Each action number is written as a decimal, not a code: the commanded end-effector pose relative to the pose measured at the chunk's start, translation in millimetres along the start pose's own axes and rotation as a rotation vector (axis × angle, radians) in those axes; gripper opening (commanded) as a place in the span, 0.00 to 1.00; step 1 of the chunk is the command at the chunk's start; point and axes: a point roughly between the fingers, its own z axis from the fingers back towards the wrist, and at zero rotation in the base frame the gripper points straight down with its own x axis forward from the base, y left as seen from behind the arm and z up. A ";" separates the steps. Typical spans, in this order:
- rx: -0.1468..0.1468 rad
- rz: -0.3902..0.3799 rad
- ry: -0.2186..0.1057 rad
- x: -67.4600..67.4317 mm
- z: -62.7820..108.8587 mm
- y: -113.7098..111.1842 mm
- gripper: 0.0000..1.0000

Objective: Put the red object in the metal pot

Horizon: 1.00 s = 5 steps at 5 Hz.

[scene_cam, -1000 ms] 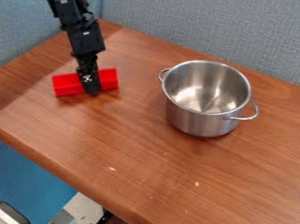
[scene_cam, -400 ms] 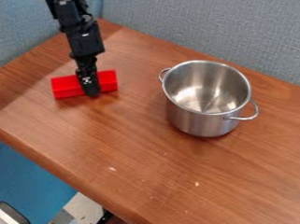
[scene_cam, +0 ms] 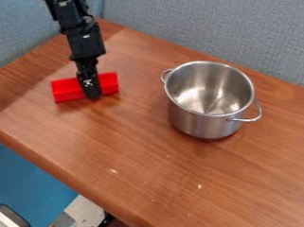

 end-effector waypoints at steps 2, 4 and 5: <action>0.099 -0.024 -0.023 19.5 34.4 -16.8 0.00; 0.173 -0.086 -0.023 71.8 77.7 -44.0 0.00; 0.176 -0.104 -0.021 99.5 88.7 -54.7 0.00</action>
